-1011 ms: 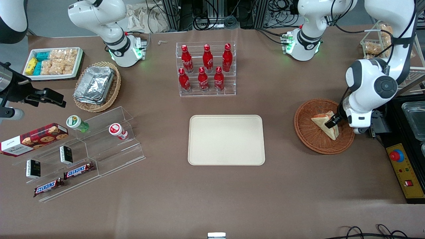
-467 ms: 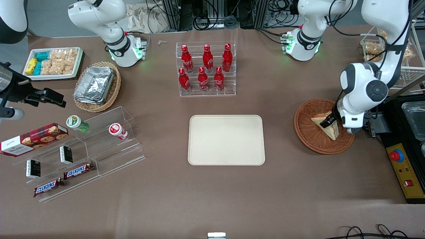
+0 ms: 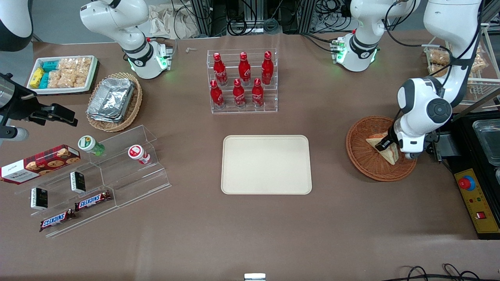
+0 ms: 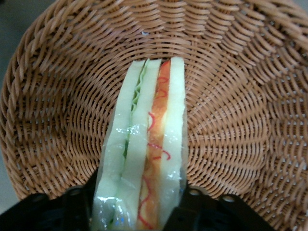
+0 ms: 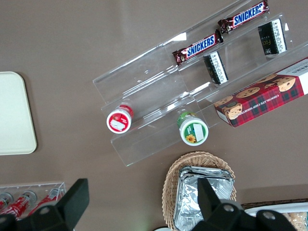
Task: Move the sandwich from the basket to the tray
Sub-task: 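Lower the open left gripper around the sandwich and close it, then lift the sandwich out of the basket with the left gripper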
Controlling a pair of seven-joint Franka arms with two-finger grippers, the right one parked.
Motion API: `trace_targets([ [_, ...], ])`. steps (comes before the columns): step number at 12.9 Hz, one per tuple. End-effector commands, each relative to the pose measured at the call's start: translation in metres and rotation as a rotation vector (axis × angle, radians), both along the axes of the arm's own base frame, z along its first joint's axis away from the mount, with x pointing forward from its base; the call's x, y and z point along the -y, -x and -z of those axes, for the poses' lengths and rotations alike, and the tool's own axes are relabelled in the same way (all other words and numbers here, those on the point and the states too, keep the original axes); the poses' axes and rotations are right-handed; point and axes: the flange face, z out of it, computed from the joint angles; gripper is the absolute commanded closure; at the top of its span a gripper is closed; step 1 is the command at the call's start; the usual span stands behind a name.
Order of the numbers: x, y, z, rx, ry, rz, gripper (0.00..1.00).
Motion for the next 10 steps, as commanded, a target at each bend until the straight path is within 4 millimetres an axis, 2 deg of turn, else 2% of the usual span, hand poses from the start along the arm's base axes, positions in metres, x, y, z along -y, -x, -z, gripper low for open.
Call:
trace_targets([
  [1,0.010,-0.004,-0.035,0.018,-0.025,-0.010,1.00],
  [3,0.025,-0.026,-0.087,-0.053,-0.036,0.023,1.00],
  [6,0.063,-0.060,-0.190,-0.126,-0.043,0.114,1.00],
  [9,0.092,-0.067,-0.297,-0.142,0.010,0.265,1.00],
  [10,0.110,-0.063,-0.321,-0.136,0.052,0.318,1.00],
])
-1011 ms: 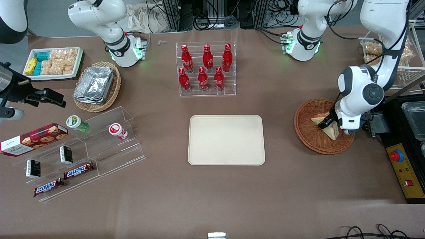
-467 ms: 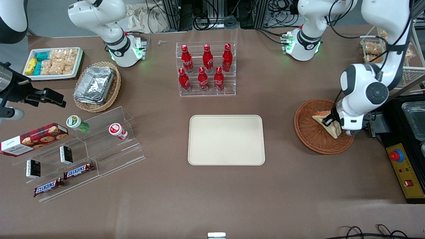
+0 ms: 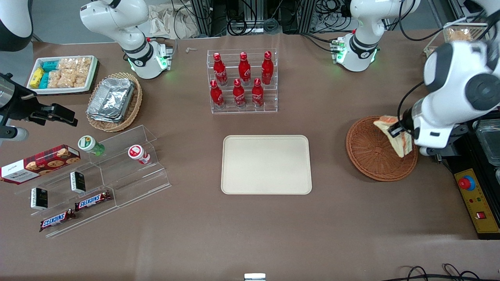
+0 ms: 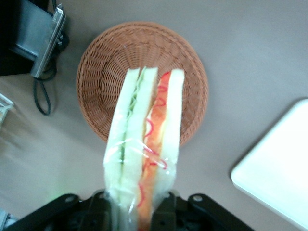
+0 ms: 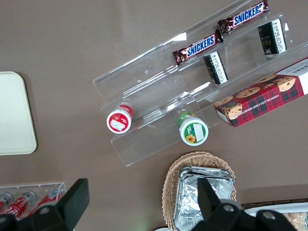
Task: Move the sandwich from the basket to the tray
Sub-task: 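Lift the sandwich out of the basket with the left gripper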
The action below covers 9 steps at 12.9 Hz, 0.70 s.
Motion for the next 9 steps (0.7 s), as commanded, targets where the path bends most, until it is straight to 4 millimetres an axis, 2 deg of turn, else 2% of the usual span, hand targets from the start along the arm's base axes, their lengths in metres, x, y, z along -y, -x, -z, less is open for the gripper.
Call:
trace_targets([
  [1,0.041,0.001,-0.050,-0.001,0.081,0.122,1.00],
  [2,0.072,0.007,-0.057,0.018,0.091,0.178,1.00],
  [3,0.104,0.013,-0.053,0.022,0.102,0.234,1.00],
  [4,0.134,0.018,-0.041,0.039,0.119,0.278,1.00],
  [7,0.189,0.031,0.031,0.121,0.182,0.288,1.00],
  [9,0.206,0.043,0.089,0.160,0.207,0.306,1.00],
])
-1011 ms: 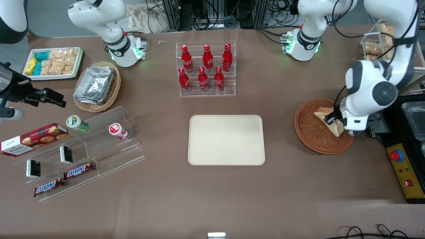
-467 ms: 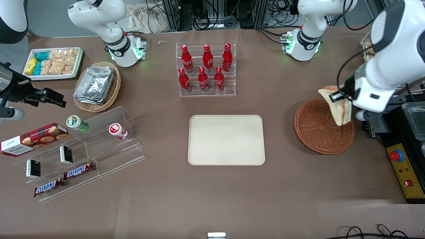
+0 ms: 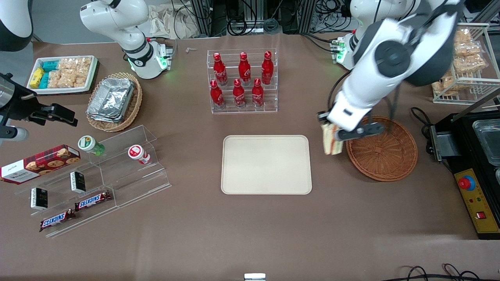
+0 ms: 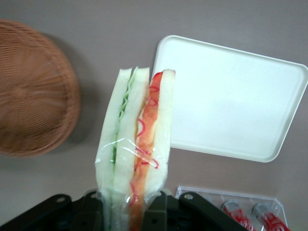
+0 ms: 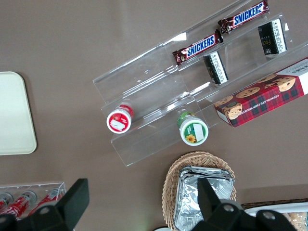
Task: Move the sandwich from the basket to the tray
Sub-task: 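Carry the sandwich over the cream tray and lower it onto it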
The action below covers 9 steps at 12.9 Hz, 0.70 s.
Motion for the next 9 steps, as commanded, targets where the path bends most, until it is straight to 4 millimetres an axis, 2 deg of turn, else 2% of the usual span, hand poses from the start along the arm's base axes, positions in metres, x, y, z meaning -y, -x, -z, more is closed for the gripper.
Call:
trace_targets([
  [1,0.015,0.020,0.072,0.028,0.041,0.002,1.00],
  [3,0.021,0.013,0.126,0.035,0.084,0.011,1.00],
  [6,0.035,-0.001,0.188,0.031,0.086,0.056,1.00],
  [9,0.043,-0.025,0.218,0.071,0.047,0.039,1.00],
])
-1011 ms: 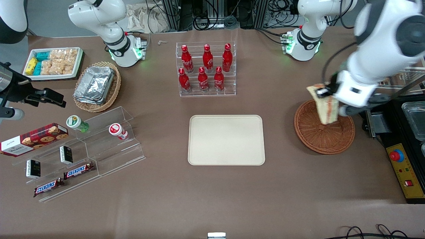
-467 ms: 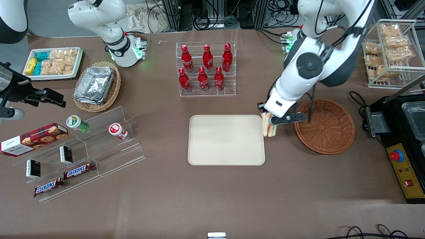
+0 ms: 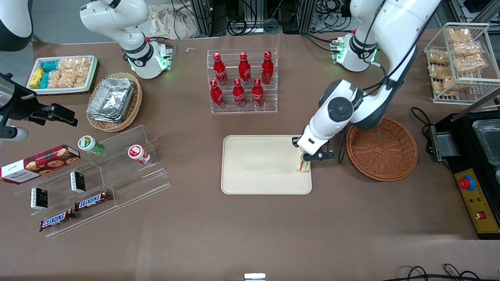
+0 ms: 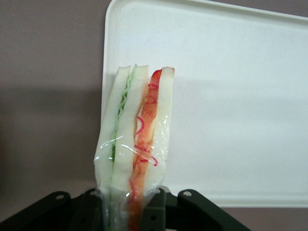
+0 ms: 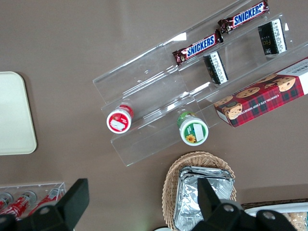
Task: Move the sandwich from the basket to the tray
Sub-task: 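Carry the sandwich over the cream tray and lower it onto it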
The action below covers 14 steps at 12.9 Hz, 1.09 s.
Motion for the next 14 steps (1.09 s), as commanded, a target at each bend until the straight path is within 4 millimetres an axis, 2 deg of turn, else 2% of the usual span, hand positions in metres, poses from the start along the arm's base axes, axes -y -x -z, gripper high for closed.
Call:
trace_targets([
  [1,0.014,-0.033,0.015,0.042,-0.009,-0.053,1.00],
  [4,0.016,-0.037,0.031,0.052,-0.033,-0.045,1.00],
  [6,0.017,-0.038,0.034,0.051,-0.033,-0.042,0.98],
  [7,0.017,-0.038,0.035,0.050,-0.034,-0.041,0.74],
  [8,0.017,-0.037,0.039,0.048,-0.037,-0.031,0.25],
  [9,0.017,-0.037,0.042,0.064,-0.054,-0.005,0.00],
  [11,0.016,-0.037,0.043,0.064,-0.062,-0.001,0.00],
  [13,0.014,-0.042,0.027,0.074,-0.074,-0.012,0.00],
  [14,0.012,-0.045,0.012,0.073,-0.103,-0.015,0.00],
])
